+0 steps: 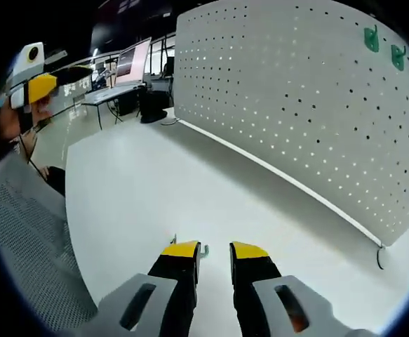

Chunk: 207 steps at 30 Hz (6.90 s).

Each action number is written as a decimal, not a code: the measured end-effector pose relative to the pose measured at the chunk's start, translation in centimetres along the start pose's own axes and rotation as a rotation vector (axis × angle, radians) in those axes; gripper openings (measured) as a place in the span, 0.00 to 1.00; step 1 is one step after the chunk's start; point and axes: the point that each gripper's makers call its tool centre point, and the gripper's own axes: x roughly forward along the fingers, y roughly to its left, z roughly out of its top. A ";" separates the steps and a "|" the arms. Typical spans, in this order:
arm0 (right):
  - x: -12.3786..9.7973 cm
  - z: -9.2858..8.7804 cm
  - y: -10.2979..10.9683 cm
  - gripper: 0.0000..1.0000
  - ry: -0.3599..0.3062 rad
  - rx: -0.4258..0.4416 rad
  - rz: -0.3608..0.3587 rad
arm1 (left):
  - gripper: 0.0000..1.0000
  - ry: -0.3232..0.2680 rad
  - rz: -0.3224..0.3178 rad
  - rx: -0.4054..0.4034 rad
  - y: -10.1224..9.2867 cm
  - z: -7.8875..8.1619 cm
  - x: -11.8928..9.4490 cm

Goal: Insert the hook assembly into the mounting plate slot until the hook locks in place.

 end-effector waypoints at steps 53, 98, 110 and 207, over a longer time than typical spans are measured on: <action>0.0 1.5 4.6 0.00 -0.020 -0.099 0.153 | 0.43 0.019 -0.042 0.010 -1.3 0.0 0.2; -3.9 6.7 13.7 0.00 -0.250 -0.530 0.386 | 0.15 0.402 -0.392 -0.311 -4.9 -7.3 4.2; -4.1 7.2 14.8 0.00 -0.277 -0.619 0.385 | 0.07 0.444 -0.403 -0.401 -5.2 -8.4 4.2; -7.3 13.2 14.1 0.00 -0.283 -0.056 0.662 | 0.23 0.064 -0.540 -0.273 -6.0 -5.0 1.6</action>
